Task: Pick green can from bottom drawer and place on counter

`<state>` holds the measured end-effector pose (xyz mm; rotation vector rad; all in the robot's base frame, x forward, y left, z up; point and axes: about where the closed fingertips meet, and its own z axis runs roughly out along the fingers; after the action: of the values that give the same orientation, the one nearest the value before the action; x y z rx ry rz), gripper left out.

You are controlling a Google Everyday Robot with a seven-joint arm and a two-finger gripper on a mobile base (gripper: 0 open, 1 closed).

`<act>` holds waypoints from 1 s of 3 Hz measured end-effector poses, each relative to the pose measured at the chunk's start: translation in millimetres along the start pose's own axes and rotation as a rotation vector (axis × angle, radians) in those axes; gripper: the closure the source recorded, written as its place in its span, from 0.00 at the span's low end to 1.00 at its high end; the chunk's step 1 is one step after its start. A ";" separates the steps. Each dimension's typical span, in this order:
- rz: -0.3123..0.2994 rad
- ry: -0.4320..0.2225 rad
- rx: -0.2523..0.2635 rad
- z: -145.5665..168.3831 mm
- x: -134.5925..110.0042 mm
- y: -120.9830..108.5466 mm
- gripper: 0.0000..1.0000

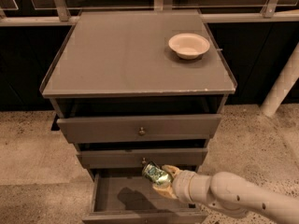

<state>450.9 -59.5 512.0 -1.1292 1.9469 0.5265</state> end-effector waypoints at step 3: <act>-0.182 0.108 0.161 -107.0 -90.7 25.0 1.00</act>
Offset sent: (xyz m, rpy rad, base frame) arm -0.0470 -0.0301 0.2283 -0.3237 -0.2913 -0.0255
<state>407.9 -72.4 647.2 -1.2363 1.9160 0.2115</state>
